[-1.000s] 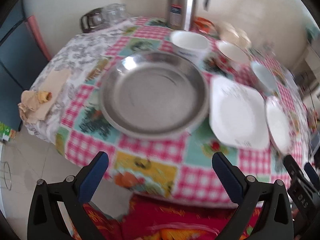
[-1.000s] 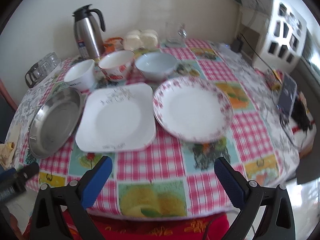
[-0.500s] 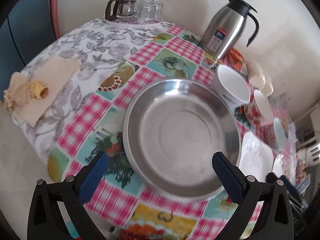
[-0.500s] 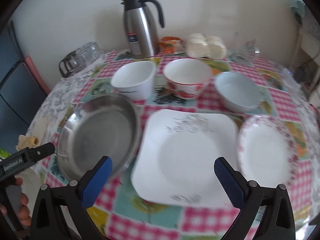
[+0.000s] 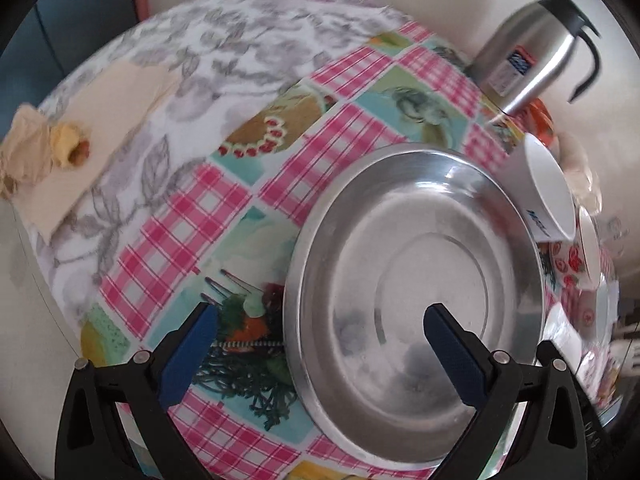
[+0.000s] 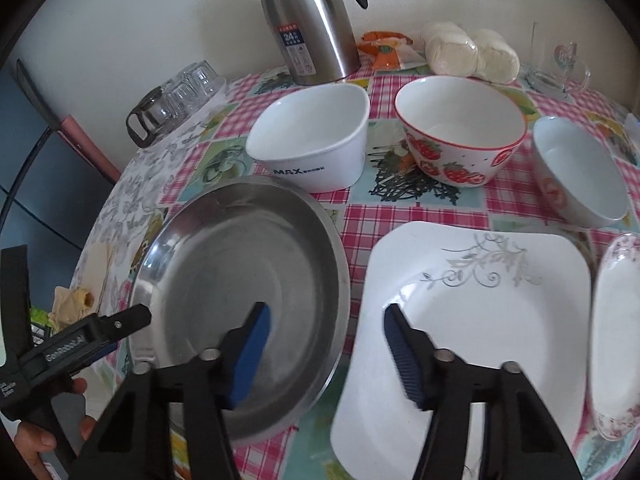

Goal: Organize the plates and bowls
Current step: 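Move the right gripper to the steel basin rim and close on it, then lift the steel basin rim with the right gripper, tilting it up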

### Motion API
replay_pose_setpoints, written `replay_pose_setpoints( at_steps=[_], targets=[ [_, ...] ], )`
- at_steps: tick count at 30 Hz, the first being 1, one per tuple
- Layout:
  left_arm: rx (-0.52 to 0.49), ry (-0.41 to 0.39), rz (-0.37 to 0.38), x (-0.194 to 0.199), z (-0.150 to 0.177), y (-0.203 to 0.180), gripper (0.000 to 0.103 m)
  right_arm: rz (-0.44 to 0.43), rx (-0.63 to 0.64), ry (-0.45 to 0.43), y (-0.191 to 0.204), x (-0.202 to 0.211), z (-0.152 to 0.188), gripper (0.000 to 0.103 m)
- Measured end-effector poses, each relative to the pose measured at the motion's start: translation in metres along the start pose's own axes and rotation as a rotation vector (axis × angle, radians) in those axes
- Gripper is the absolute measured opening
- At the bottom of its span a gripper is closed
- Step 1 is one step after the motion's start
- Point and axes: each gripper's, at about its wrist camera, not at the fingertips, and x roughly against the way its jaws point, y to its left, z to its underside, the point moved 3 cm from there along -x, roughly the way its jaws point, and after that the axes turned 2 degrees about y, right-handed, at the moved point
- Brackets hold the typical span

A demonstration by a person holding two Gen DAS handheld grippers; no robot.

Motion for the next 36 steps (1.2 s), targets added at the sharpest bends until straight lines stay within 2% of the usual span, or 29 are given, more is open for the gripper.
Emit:
replay_pose_setpoints(
  at_steps=[1, 3, 6, 8, 12, 15, 19, 24, 30, 36],
  targets=[
    [0.012, 0.01, 0.004, -0.004, -0.003, 0.0, 0.097, -0.007, -0.008, 0.007, 0.0, -0.003, 0.0, 0.05],
    [0.018, 0.027, -0.012, -0.009, -0.005, 0.0, 0.083, 0.003, -0.012, 0.003, 0.0, -0.008, 0.0, 0.047],
    [0.059, 0.065, -0.004, -0.019, -0.007, 0.003, 0.07, -0.008, -0.026, -0.006, 0.0, -0.008, -0.001, 0.043],
    [0.064, 0.057, -0.013, -0.021, -0.009, 0.003, 0.065, -0.026, -0.036, -0.002, 0.0, -0.008, -0.001, 0.037],
    [0.057, 0.035, -0.056, -0.02, -0.01, 0.007, 0.039, -0.042, -0.056, 0.015, 0.0, -0.013, 0.002, 0.035],
    [0.07, 0.024, -0.07, -0.018, -0.01, 0.014, 0.027, -0.065, -0.073, 0.026, 0.003, -0.015, 0.004, 0.033],
    [0.083, 0.008, -0.067, -0.017, -0.011, 0.02, 0.023, -0.073, -0.069, 0.041, 0.007, -0.022, 0.007, 0.028],
    [0.083, -0.013, -0.08, -0.015, -0.01, 0.021, 0.024, -0.078, -0.09, 0.085, 0.006, -0.037, 0.015, 0.013],
    [0.098, -0.032, -0.072, -0.016, -0.011, 0.02, 0.023, -0.079, -0.07, 0.072, 0.011, -0.032, 0.014, 0.012],
    [0.145, -0.045, -0.032, -0.001, 0.003, 0.03, 0.021, -0.093, -0.047, 0.038, 0.015, -0.013, 0.014, 0.012]
  ],
)
